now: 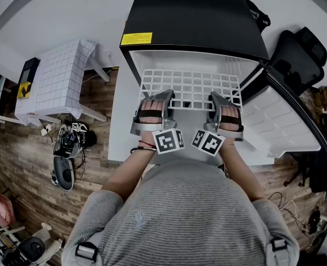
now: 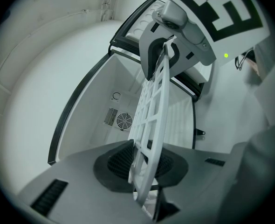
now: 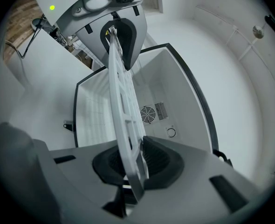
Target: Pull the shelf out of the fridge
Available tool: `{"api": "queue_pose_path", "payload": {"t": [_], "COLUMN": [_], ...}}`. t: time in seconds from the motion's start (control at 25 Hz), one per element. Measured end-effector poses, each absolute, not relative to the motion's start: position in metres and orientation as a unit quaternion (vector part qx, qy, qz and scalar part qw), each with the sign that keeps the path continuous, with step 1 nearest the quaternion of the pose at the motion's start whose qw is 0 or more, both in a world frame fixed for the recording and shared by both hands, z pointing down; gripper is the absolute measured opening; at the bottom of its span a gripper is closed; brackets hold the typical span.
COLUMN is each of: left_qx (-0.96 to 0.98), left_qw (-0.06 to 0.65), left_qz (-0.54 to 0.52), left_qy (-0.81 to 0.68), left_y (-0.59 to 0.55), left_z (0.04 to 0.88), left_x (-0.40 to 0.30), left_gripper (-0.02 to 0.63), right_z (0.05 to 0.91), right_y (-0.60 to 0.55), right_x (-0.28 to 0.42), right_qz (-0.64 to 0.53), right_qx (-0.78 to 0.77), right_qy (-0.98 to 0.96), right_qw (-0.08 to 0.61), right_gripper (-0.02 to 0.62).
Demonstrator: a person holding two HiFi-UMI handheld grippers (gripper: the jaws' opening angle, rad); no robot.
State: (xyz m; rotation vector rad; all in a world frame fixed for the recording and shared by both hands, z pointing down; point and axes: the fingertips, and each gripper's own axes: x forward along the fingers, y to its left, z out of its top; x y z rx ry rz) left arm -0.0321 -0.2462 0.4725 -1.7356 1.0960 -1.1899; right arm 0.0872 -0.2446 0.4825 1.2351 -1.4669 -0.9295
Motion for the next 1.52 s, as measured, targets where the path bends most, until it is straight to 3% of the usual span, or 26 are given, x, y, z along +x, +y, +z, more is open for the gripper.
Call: {"api": "queue_pose_path", "payload": {"t": [1.52], "left_qx": [-0.682], "left_qw": [0.380], "left_qz": [-0.477], "left_qy": [0.403], "left_y": [-0.205], "left_z": [0.479], "left_x": [-0.031], "left_gripper": [0.057], "right_z": [0.493], "right_y": [-0.198], "right_x": [0.086], "right_qz": [-0.374], "right_qx": [0.472], "right_qy": [-0.617], "right_qw": [0.506], "right_gripper": [0.043]}}
